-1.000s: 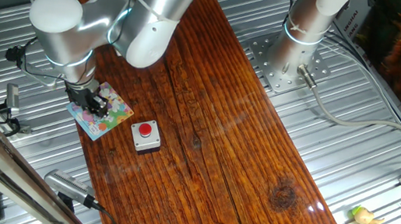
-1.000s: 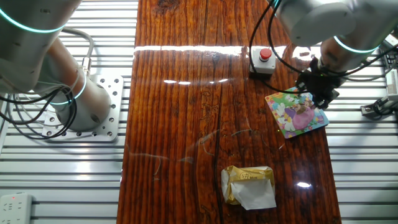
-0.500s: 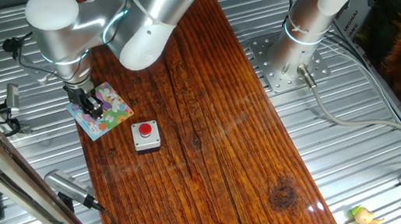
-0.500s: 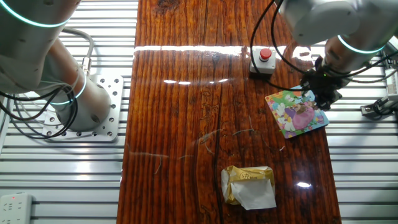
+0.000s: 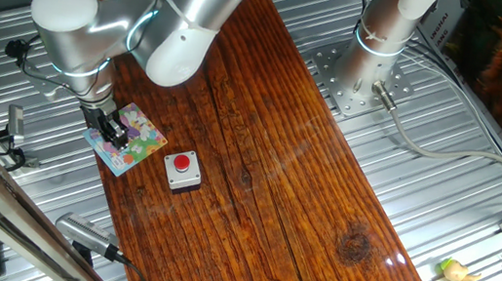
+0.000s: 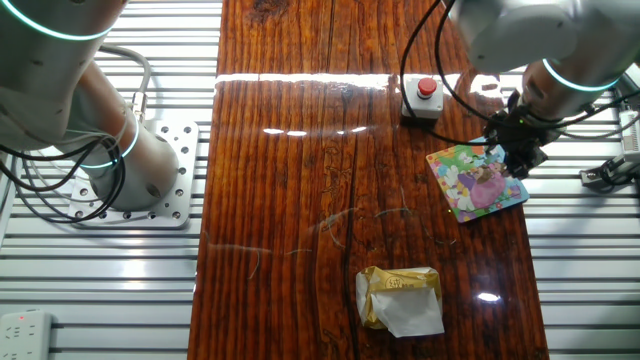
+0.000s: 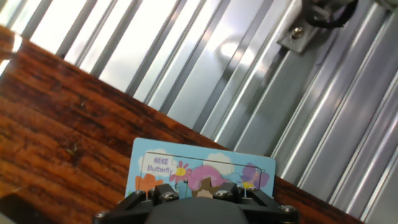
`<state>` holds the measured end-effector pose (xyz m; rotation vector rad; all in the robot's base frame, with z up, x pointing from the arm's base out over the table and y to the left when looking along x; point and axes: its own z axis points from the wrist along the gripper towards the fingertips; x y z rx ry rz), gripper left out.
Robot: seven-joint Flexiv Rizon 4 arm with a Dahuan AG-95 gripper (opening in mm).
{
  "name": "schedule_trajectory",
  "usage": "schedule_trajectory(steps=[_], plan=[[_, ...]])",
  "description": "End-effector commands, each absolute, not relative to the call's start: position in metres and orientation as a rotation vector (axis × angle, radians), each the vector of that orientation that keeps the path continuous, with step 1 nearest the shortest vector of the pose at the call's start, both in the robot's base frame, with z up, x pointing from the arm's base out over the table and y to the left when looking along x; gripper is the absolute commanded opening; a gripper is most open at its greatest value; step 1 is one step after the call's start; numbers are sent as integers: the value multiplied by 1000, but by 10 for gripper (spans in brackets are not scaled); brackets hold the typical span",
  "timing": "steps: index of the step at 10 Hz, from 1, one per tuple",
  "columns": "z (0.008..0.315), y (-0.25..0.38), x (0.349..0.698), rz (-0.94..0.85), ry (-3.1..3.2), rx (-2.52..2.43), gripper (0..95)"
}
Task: Assemble one piece of a puzzle
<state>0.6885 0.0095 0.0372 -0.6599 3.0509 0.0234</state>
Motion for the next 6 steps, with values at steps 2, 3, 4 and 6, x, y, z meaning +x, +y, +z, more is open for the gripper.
schedule_trajectory(steps=[2, 3, 4, 6], plan=[[35, 11, 686, 35, 3055, -670, 0], [33, 13, 681, 36, 3062, -673, 0], [32, 14, 678, 32, 3066, -672, 0], [31, 14, 676, 32, 3074, -676, 0]])
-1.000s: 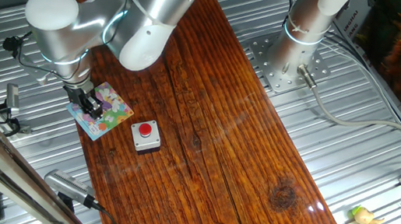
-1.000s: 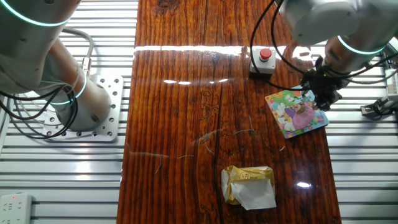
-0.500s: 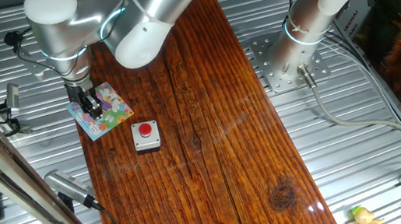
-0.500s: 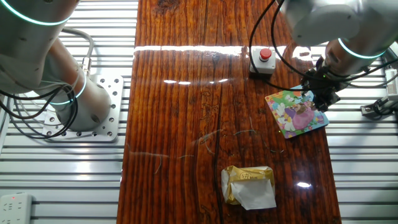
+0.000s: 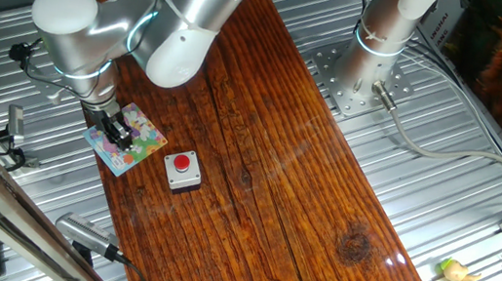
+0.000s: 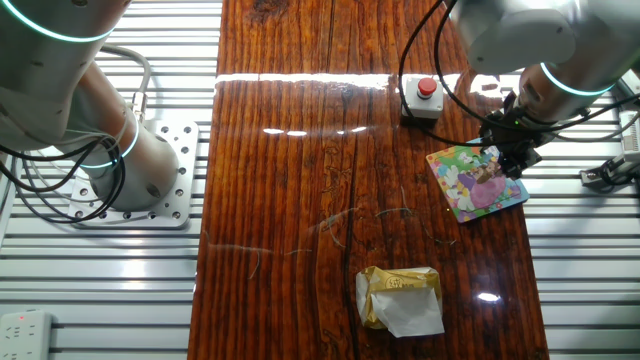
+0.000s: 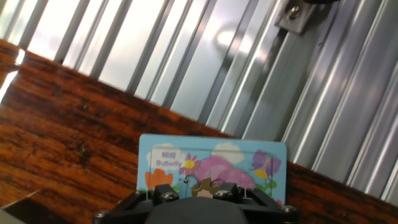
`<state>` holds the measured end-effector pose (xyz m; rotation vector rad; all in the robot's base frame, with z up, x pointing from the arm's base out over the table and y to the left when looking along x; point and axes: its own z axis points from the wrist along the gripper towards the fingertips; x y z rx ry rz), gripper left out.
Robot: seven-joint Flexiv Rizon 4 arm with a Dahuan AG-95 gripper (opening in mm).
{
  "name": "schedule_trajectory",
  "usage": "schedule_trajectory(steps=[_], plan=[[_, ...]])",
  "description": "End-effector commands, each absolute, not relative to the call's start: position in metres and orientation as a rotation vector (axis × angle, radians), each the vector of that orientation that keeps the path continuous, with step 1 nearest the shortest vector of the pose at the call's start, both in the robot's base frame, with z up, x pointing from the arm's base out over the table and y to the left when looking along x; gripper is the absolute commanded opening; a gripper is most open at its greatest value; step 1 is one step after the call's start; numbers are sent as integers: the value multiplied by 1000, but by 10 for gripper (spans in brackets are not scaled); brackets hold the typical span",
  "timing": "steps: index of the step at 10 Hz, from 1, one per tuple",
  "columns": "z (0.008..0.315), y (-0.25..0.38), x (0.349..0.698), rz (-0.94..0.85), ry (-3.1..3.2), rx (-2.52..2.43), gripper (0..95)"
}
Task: Assemble one piece of a puzzle
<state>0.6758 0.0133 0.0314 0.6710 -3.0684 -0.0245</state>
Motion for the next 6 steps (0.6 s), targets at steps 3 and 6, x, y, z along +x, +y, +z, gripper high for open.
schedule_trajectory(steps=[3, 6], plan=[[31, 14, 675, -31, -3036, 723, 0], [30, 14, 675, -24, -3020, 745, 0]])
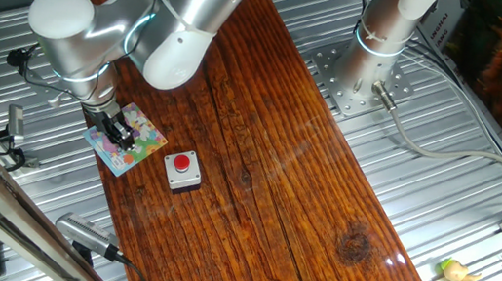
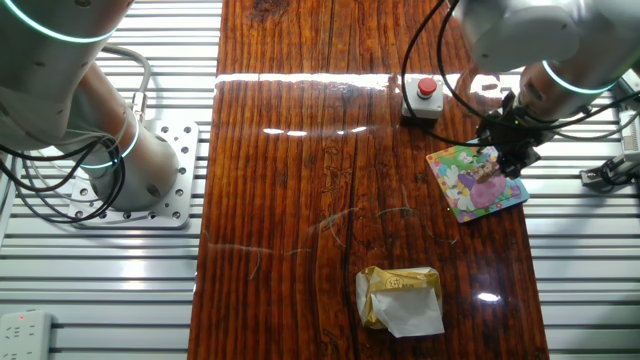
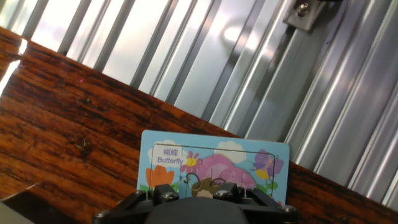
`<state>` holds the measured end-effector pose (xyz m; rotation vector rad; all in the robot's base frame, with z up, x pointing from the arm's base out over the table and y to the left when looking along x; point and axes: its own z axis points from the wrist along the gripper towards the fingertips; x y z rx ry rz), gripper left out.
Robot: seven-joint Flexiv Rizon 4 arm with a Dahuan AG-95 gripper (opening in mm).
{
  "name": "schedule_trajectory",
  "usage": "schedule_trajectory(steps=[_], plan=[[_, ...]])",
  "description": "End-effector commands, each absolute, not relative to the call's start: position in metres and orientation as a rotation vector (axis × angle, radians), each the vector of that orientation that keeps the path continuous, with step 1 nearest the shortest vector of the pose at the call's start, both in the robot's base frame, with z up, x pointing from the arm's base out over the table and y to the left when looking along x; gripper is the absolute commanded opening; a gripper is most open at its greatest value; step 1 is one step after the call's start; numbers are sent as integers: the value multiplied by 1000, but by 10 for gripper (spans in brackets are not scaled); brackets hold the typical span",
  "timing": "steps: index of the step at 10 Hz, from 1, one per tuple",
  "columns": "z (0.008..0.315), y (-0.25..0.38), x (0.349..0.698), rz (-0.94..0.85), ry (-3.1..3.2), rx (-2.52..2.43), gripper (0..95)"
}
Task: Assemble one piece of a puzzle
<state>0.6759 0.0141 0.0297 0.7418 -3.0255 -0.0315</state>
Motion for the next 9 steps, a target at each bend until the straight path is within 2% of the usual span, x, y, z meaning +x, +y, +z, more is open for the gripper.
schedule_trajectory(steps=[1, 9], plan=[[30, 14, 675, -23, -3022, 740, 0], [22, 12, 676, -10, -3031, 739, 0]])
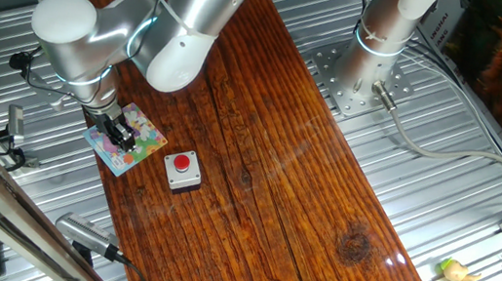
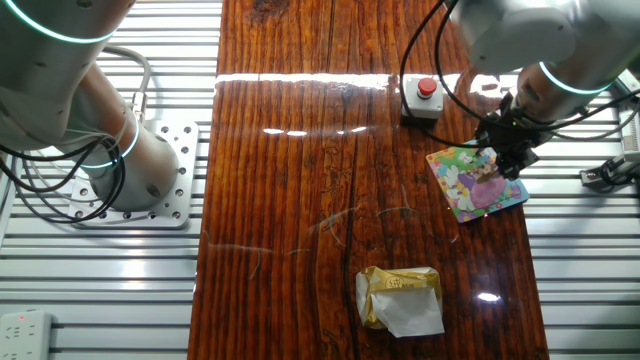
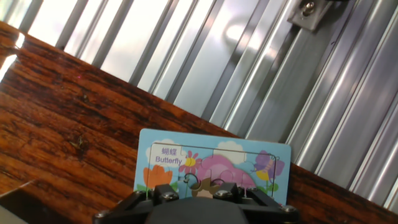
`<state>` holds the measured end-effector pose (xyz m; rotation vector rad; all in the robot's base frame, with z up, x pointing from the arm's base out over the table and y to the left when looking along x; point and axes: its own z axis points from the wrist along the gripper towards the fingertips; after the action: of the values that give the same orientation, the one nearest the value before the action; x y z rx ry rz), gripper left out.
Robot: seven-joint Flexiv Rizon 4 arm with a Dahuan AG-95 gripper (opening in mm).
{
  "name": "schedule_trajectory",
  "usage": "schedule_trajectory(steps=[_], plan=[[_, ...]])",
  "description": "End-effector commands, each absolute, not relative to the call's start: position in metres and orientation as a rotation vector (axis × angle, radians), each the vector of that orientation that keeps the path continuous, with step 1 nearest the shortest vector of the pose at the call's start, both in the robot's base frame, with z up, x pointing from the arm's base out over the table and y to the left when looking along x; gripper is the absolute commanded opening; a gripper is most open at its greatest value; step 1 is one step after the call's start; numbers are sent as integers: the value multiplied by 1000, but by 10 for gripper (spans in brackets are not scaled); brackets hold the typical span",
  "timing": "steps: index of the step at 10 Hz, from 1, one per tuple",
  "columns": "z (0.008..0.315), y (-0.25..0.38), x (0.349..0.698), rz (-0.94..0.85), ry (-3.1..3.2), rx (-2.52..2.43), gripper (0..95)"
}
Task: Assemble one piece of a puzzle
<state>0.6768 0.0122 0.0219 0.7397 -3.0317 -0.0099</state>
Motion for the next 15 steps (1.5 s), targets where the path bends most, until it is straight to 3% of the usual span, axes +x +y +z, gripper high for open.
schedule_trajectory(steps=[1, 15], plan=[[22, 12, 676, -8, -3031, 732, 0], [17, 13, 671, -13, -3054, 649, 0]])
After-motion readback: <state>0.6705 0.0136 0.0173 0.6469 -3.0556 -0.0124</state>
